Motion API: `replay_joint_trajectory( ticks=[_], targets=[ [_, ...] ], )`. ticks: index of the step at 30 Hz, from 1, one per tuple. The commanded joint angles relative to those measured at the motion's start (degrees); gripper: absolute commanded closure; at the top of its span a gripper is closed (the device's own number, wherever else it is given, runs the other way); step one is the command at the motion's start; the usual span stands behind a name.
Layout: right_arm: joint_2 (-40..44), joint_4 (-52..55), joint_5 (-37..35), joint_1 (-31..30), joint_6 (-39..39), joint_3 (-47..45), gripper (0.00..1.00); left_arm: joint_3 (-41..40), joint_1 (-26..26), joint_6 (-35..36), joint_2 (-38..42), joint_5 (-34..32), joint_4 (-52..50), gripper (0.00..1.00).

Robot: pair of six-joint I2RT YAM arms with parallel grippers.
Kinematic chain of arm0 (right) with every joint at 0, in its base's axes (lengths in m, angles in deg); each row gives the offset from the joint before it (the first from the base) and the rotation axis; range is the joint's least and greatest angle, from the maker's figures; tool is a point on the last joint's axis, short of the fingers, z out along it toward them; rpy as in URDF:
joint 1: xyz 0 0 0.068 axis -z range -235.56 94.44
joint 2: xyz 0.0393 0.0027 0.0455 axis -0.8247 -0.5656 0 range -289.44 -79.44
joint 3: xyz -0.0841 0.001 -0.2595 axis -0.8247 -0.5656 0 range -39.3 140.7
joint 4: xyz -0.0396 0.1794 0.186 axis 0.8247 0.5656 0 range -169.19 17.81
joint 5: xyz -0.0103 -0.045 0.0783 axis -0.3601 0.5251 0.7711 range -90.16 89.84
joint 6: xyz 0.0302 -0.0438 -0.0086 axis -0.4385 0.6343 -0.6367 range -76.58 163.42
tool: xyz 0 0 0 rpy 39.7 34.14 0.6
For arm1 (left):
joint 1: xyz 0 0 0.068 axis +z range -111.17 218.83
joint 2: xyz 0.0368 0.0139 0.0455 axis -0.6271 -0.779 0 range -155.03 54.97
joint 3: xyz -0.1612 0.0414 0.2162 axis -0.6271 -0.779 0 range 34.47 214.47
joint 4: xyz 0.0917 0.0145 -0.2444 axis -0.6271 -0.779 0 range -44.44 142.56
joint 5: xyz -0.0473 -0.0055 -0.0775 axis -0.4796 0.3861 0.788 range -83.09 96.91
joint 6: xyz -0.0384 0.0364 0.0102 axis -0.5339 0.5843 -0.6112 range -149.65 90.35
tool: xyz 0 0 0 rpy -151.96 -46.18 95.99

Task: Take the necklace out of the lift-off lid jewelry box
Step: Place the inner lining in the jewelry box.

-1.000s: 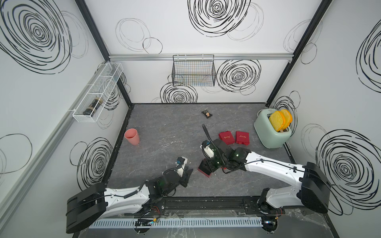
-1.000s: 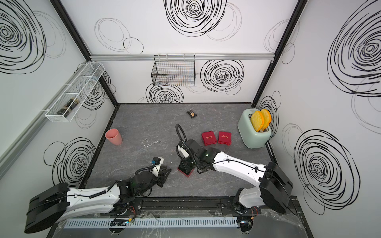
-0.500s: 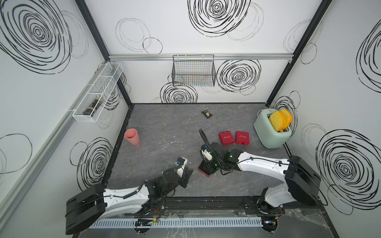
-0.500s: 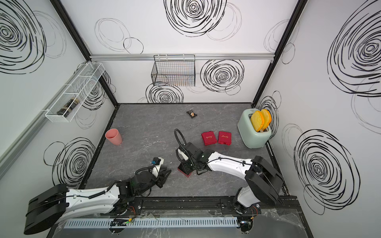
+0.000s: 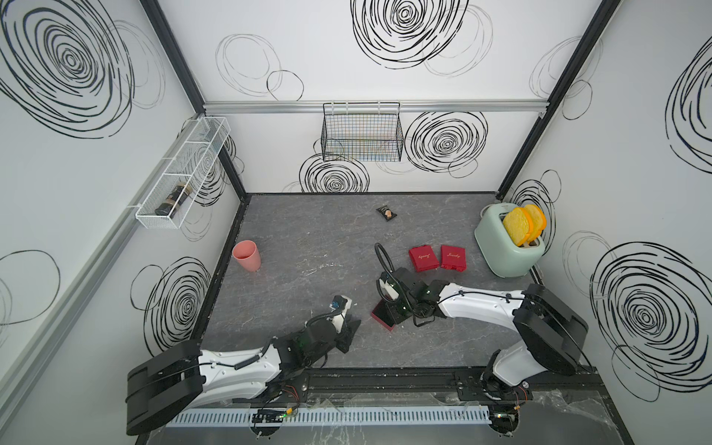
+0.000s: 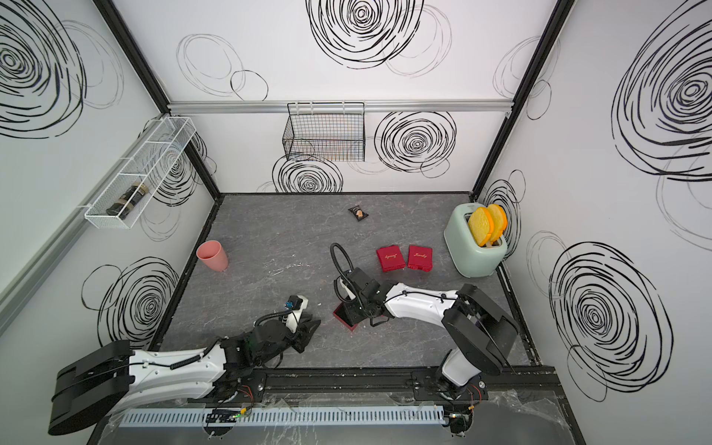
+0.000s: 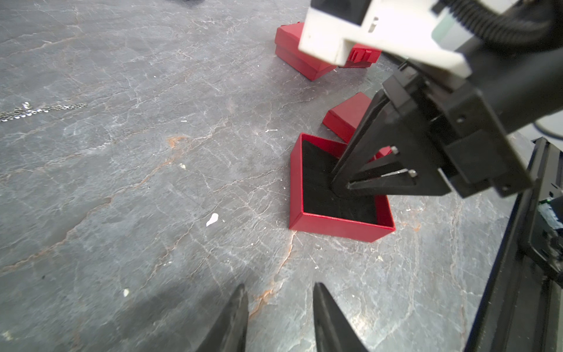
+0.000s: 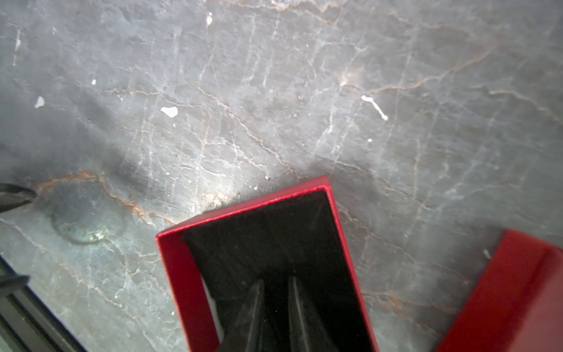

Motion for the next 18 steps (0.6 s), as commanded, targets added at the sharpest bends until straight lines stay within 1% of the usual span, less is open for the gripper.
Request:
replay_joint_trajectory(
  ticks=[1,11,14,18],
  targets=[
    [-0.9,0.4,-1.8,0.1,0.2,-0.6,0.79,-0.1,0.3,-0.1,-0.4,0.1,2.8,0.61],
    [4.5,4.3,-5.6,-0.6,0.7,3.5,0.78,-0.1,0.3,0.1,-0.5,0.2,3.1,0.61],
    [4.5,4.1,-6.2,0.1,0.9,4.5,0.78,0.0,0.3,0.2,-0.5,0.3,3.2,0.61],
    [3.4,2.3,-5.0,1.1,1.0,4.6,0.79,-0.1,0.3,0.1,-0.4,0.4,3.1,0.61]
  ],
)
